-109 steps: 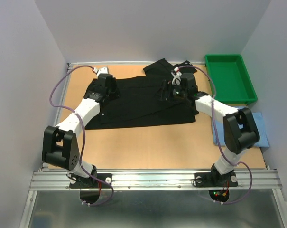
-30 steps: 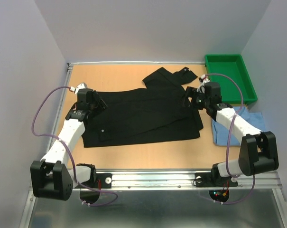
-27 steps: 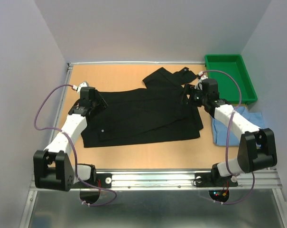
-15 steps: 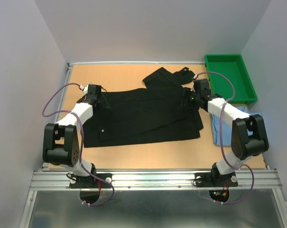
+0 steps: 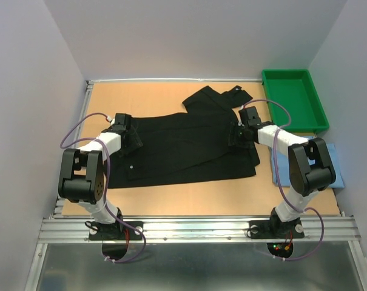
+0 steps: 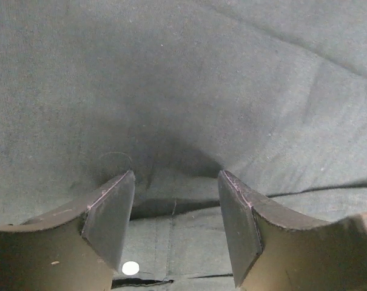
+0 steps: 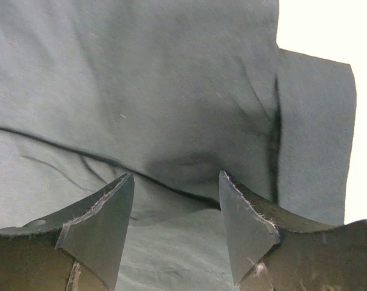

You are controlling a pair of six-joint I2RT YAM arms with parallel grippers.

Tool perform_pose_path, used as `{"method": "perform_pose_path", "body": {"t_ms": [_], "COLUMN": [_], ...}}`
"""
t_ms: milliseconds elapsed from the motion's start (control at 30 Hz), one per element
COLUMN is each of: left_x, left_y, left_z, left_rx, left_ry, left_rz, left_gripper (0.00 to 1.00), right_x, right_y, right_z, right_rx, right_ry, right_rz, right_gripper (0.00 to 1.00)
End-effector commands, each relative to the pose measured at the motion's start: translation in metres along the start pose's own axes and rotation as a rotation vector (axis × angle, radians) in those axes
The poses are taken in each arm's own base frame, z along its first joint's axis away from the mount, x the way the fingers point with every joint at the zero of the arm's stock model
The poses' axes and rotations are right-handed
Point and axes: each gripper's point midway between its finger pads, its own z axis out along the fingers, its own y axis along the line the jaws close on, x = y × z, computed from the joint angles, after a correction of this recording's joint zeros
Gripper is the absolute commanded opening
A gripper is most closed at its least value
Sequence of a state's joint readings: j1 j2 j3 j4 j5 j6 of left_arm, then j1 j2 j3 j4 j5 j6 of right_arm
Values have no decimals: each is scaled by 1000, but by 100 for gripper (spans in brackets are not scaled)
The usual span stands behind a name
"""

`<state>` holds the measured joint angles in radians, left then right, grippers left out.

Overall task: Fold and stack the long sleeve shirts
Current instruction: Fold the shirt

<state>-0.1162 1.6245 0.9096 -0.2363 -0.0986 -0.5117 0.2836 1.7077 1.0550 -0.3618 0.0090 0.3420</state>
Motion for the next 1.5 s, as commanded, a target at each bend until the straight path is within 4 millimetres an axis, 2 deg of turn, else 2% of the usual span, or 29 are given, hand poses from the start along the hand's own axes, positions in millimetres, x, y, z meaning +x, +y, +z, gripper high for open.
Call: {"method": "perform_pose_path", "body": {"t_ms": [0,100,200,300,367,400,500,533,600,633,700,733,767,800,833,867,900,933,967,1000,1033,1067,1100,1133,1200,1233,1267,1400,1467], "left_x": [43,63,83,78,62,47,17,-5,-24,-45,-64,-84,-89,-97,-116,-114,-119,-136,-139,-143,-158,-157,-160,-171,-165,-171,-165,-159,-155], "left_y": [18,24,26,29,28,21,23,23,23,17,18,16,19,20,19,22,20,11,21,19,12,12,10,4,3,-1,-2,-7,-7], "left_z": [-1,-7,-20,-36,-48,-54,-61,-63,-62,-66,-57,-59,-48,-43,-44,-29,-24,-26,-13,-9,-11,0,3,2,15,16,24,33,37], "left_rx": [-10,4,45,47,41,53,0,-34,-63,-56,-95,-98,-129,-137,-138,-162,-164,-150,-181,-179,-164,-178,-179,-166,-178,-169,-171,-157,-155], "left_ry": [121,164,212,182,129,93,10,-47,-89,-133,-157,-193,-186,-195,-222,-181,-177,-204,-181,-176,-198,-178,-172,-188,-146,-152,-117,-78,-59], "left_rz": [23,22,11,8,14,13,23,22,14,4,-4,-22,-27,-36,-58,-58,-64,-74,-95,-105,-120,-124,-129,-145,-147,-160,-156,-159,-160], "left_gripper": [69,69,69,69,69,68,69,69,69,69,69,69,68,68,66,65,63,62,60,59,57,53,51,49,43,41,38,38,43], "right_x": [22,52,69,75,67,65,31,10,-10,-19,-41,-47,-56,-59,-62,-64,-65,-66,-66,-65,-64,-63,-63,-61,-60,-58,-58,-54,-50], "right_y": [-14,-22,-31,-32,-26,-24,-14,-7,-4,-2,1,1,3,3,4,6,9,9,10,10,9,8,8,8,8,6,5,3,0], "right_z": [-8,-13,-23,-33,-43,-47,-61,-69,-74,-77,-82,-83,-84,-84,-83,-83,-82,-82,-82,-82,-81,-80,-80,-80,-80,-79,-79,-79,-78], "right_rx": [55,74,101,96,65,59,38,25,27,28,45,50,52,57,57,53,41,38,35,35,35,37,37,36,36,39,41,48,55], "right_ry": [47,129,154,157,139,141,57,7,-39,-54,-95,-108,-122,-129,-132,-134,-132,-134,-133,-129,-126,-123,-121,-117,-117,-113,-114,-111,-106], "right_rz": [-15,2,18,23,18,14,6,-4,-18,-35,-44,-48,-45,-44,-40,-39,-38,-35,-38,-40,-48,-48,-57,-60,-67,-68,-69,-76,-81], "right_gripper": [63,63,64,64,64,65,66,67,69,69,72,73,76,78,79,80,80,81,81,81,81,81,81,81,81,81,81,81,81]}}
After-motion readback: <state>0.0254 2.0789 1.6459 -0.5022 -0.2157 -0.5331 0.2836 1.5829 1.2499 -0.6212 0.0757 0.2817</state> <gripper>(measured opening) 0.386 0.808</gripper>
